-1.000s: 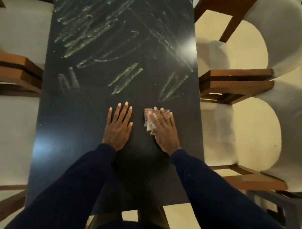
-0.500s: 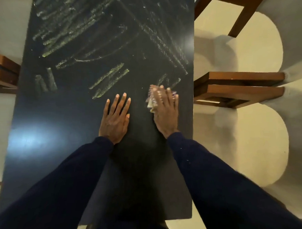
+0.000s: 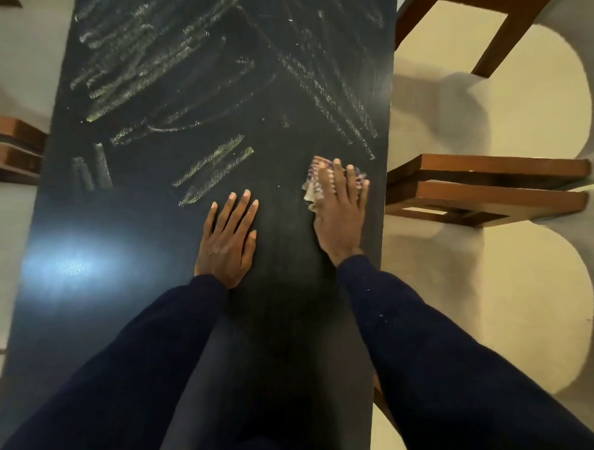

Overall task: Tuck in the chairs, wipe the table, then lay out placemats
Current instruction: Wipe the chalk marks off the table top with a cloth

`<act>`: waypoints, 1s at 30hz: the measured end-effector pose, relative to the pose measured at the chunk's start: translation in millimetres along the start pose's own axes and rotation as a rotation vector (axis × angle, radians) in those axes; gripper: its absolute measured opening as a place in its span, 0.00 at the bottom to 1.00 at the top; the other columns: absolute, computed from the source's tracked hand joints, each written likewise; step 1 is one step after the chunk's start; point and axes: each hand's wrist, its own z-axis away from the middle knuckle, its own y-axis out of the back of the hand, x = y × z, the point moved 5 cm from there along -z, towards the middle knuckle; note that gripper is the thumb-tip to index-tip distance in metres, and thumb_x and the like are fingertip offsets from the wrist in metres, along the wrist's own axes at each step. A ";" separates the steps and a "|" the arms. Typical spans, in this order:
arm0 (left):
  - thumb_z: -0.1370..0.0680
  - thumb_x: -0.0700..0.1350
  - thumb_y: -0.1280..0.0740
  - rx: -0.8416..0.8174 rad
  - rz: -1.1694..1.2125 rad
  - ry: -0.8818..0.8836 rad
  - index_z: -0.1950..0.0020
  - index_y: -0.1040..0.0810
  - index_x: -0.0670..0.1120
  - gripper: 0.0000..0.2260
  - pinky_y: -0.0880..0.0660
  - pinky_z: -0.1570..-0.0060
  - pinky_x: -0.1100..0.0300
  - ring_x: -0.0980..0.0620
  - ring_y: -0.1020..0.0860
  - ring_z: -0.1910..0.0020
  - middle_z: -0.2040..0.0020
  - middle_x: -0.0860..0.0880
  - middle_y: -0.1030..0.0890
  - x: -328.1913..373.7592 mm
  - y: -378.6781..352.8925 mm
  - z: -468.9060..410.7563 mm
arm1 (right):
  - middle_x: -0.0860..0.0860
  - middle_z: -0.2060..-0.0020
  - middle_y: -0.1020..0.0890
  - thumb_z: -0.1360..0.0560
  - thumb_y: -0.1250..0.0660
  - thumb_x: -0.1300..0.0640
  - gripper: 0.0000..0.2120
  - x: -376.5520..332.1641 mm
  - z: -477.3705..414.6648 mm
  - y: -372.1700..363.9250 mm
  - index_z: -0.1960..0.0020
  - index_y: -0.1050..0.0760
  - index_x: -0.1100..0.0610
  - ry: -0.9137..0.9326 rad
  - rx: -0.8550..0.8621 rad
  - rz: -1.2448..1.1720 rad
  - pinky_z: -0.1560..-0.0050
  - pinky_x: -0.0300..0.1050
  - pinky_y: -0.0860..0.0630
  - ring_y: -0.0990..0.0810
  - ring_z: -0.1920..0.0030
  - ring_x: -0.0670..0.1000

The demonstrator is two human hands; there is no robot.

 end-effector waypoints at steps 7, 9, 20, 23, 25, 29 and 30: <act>0.12 0.49 0.45 0.003 0.016 0.015 0.14 0.42 0.46 0.26 0.47 0.17 0.38 0.46 0.48 0.14 0.13 0.47 0.45 1.6 2.1 0.0 | 0.55 0.13 0.46 0.22 0.25 0.53 0.42 9.3 57.8 -0.6 0.14 0.42 0.53 0.455 -0.160 -0.034 0.17 0.69 0.49 0.52 0.13 0.59; 0.12 0.49 0.45 0.000 0.009 0.021 0.14 0.43 0.47 0.26 0.47 0.17 0.38 0.46 0.48 0.14 0.13 0.47 0.45 1.3 1.2 -1.1 | 0.55 0.14 0.44 0.21 0.28 0.53 0.39 39.4 48.1 7.7 0.14 0.41 0.53 0.276 -0.103 -0.010 0.16 0.68 0.49 0.50 0.14 0.59; 0.13 0.49 0.46 -0.007 0.002 0.023 0.13 0.43 0.47 0.27 0.47 0.17 0.38 0.46 0.47 0.14 0.13 0.47 0.45 1.3 1.7 -0.9 | 0.54 0.14 0.45 0.20 0.30 0.57 0.39 -26.0 -2.3 -2.3 0.14 0.42 0.52 0.293 -0.064 -0.069 0.16 0.67 0.52 0.51 0.13 0.59; 0.13 0.49 0.45 0.000 0.019 0.023 0.13 0.43 0.47 0.27 0.47 0.17 0.38 0.46 0.48 0.14 0.13 0.47 0.45 1.8 1.6 -2.0 | 0.54 0.13 0.46 0.21 0.29 0.54 0.41 13.4 29.1 3.4 0.13 0.44 0.54 0.461 -0.139 -0.013 0.16 0.67 0.51 0.53 0.13 0.58; 0.13 0.49 0.44 0.009 0.017 0.022 0.13 0.43 0.47 0.27 0.47 0.17 0.38 0.46 0.48 0.14 0.13 0.47 0.44 3.4 1.7 -2.4 | 0.55 0.14 0.45 0.21 0.28 0.54 0.40 49.2 29.1 11.6 0.14 0.42 0.54 0.300 -0.080 0.030 0.16 0.67 0.50 0.51 0.13 0.59; 0.13 0.48 0.43 0.015 0.010 0.027 0.14 0.42 0.46 0.27 0.46 0.17 0.38 0.46 0.47 0.14 0.13 0.47 0.44 2.4 2.3 -2.1 | 0.56 0.15 0.41 0.16 0.37 0.54 0.32 58.4 -11.2 14.5 0.14 0.42 0.53 -0.100 0.037 0.050 0.17 0.68 0.49 0.47 0.14 0.60; 0.13 0.48 0.43 0.013 0.005 0.026 0.14 0.42 0.47 0.27 0.46 0.17 0.38 0.46 0.48 0.14 0.13 0.47 0.44 1.7 2.4 -1.6 | 0.56 0.15 0.41 0.17 0.36 0.54 0.33 46.4 -22.8 11.2 0.14 0.43 0.53 -0.121 0.040 0.051 0.17 0.68 0.49 0.47 0.14 0.61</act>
